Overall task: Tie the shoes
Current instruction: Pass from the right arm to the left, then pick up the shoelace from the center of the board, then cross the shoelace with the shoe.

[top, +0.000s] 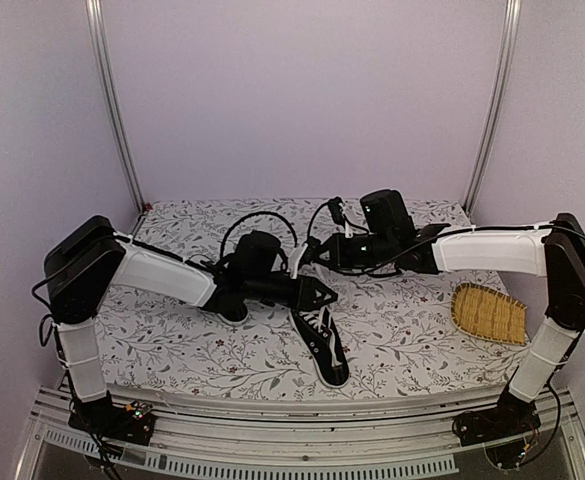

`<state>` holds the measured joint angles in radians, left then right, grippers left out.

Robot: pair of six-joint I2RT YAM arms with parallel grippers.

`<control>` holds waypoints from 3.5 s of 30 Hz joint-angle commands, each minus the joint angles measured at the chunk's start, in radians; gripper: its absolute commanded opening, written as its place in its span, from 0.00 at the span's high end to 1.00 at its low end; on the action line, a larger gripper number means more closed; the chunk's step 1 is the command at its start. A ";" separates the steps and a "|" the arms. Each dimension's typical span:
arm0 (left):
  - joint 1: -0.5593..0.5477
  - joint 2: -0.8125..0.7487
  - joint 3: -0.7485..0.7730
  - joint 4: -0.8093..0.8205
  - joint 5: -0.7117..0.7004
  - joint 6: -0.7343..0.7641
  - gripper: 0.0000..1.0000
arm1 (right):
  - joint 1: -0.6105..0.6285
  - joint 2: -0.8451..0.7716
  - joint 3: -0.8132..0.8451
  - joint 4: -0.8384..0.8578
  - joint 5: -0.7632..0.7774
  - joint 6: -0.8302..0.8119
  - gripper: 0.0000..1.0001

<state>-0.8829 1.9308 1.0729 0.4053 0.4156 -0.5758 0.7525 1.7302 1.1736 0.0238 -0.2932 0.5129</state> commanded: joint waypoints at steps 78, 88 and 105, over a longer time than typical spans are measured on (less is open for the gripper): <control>-0.039 -0.154 -0.197 0.124 -0.092 -0.109 1.00 | -0.006 0.294 0.134 -0.406 0.498 0.025 0.98; -0.033 -0.142 -0.144 -0.018 -0.157 -0.175 1.00 | -0.043 -0.148 -0.194 -0.017 0.369 -0.124 0.98; 0.001 -0.145 -0.128 -0.054 -0.135 -0.239 1.00 | 0.027 -0.331 -0.459 0.122 -0.371 -0.350 0.98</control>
<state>-0.8955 1.8069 0.9245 0.3641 0.2752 -0.8124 0.7418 1.3895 0.7166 0.1913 -0.5175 0.2134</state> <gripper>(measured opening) 0.004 0.022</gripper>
